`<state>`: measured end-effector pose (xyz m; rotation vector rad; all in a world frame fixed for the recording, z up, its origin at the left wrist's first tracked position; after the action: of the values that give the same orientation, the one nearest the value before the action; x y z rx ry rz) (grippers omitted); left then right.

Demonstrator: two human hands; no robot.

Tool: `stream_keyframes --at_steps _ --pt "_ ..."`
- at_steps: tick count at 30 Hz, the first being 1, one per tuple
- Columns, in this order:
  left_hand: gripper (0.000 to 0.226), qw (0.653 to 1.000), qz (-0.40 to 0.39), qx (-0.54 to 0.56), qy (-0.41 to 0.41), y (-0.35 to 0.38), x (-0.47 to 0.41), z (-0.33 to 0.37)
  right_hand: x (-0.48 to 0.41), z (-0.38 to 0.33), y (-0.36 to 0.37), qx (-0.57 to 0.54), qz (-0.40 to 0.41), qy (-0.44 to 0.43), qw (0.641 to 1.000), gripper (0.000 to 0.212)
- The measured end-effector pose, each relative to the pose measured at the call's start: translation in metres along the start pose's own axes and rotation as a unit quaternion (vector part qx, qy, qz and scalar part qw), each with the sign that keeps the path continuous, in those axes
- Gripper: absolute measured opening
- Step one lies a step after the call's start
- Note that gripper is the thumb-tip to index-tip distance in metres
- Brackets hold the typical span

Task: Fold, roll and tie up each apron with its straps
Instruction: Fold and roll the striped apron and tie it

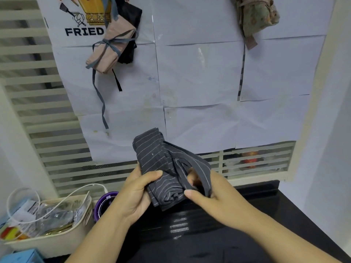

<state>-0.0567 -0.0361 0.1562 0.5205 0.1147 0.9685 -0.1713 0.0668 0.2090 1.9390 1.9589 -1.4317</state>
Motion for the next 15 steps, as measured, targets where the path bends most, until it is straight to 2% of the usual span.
stream_keyframes --at_steps 3,5,8,9,11,13,15 --pt "0.102 0.998 0.016 0.061 -0.005 -0.008 -0.001 -0.001 0.0 0.002 -0.009 -0.07 -0.002 0.017 0.997 0.007" --pt "0.116 0.995 0.016 0.097 -0.005 -0.009 -0.001 -0.003 -0.001 0.018 -0.012 -0.115 0.005 0.065 0.991 0.013" --pt "0.112 0.993 0.002 0.115 -0.006 -0.003 0.001 -0.009 0.009 0.026 0.003 -0.263 -0.045 0.135 0.954 0.024" --pt "0.109 0.993 -0.005 0.122 -0.007 -0.001 0.001 -0.011 0.01 0.023 0.007 -0.267 -0.082 0.136 0.951 0.029" --pt "0.109 0.99 -0.02 0.14 -0.01 0.002 0.0 -0.014 0.015 0.01 0.015 -0.234 -0.174 0.129 0.948 0.031" --pt "0.108 0.986 -0.028 0.165 -0.013 0.001 0.0 -0.013 0.019 0.011 0.016 -0.12 -0.235 0.11 0.958 0.036" --pt "0.092 0.983 -0.042 0.176 -0.01 0.002 0.001 -0.012 0.017 0.01 0.015 -0.049 -0.264 0.092 0.959 0.034"
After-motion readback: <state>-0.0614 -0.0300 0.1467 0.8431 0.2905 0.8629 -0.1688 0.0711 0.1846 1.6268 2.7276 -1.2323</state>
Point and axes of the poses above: each hand's wrist, its own x-axis away from the middle knuckle, its own y-axis out of the palm, z = x × y, the point moved 10 cm from there along -x, towards the middle knuckle, and after that the axes turned 13 degrees about -y, right-handed, at the moved point
